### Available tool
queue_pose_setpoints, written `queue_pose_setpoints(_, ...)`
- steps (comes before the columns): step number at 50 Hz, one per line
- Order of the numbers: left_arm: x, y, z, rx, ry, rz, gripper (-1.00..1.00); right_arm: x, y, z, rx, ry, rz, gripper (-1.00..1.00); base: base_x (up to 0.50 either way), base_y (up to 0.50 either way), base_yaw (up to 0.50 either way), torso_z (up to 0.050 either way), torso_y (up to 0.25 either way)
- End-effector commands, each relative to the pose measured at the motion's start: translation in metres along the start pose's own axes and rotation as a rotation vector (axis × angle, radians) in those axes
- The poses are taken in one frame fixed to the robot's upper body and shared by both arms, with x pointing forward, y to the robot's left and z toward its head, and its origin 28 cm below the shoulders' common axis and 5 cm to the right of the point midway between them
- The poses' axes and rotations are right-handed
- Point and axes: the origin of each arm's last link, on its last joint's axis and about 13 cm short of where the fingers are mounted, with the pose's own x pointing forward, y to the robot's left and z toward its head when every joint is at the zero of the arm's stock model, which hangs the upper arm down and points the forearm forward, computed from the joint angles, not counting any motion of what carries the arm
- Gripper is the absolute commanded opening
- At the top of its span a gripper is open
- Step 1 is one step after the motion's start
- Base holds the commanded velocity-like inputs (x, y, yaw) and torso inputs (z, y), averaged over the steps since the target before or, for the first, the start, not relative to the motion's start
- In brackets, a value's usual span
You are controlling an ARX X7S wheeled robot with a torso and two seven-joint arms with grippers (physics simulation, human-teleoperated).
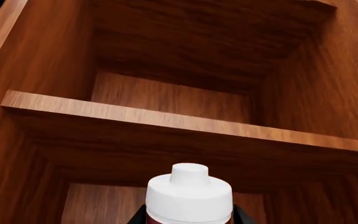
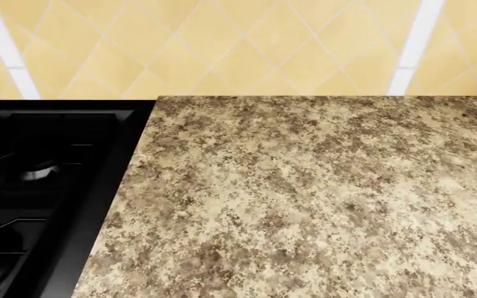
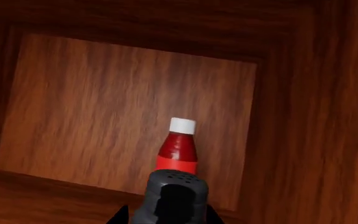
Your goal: Pick and place the shaker into the drawer. Then close the cabinet.
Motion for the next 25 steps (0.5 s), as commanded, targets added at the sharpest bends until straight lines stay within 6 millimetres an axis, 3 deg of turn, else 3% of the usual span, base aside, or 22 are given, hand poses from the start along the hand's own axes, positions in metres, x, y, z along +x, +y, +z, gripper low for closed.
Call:
queue_pose_setpoints(1, 0.0, 0.001, -0.001, -0.032, 0.007, 0.002, -1.0, -0.018, 0.005, 0.065, 0.009, -0.338, 0.04, -1.0, 0.0, 0.0, 0.0, 0.0, 0.0)
queue_pose_setpoints(5, -0.001, 0.0, 0.005, -0.057, -0.003, -0.009, -1.0, -0.043, 0.012, 0.102, -0.013, -0.524, 0.074, -1.0, 0.0, 0.0, 0.0, 0.0, 0.0)
queue_pose_setpoints(10, -0.003, -0.005, 0.015, -0.091, -0.013, -0.032, -1.0, -0.067, 0.019, 0.126, -0.021, -0.654, 0.1, -1.0, 0.0, 0.0, 0.0, 0.0, 0.0)
queue_pose_setpoints(16, -0.004, -0.009, 0.015, -0.111, -0.012, -0.052, -1.0, -0.071, 0.018, 0.128, -0.032, -0.675, 0.09, -1.0, -0.42, 0.0, 0.0, 0.0, 0.0)
queue_pose_setpoints(25, -0.003, -0.013, 0.007, -0.121, 0.001, -0.066, -1.0, -0.072, 0.015, 0.107, -0.027, -0.644, 0.069, -1.0, -0.5, 0.0, 0.0, 0.0, 0.0)
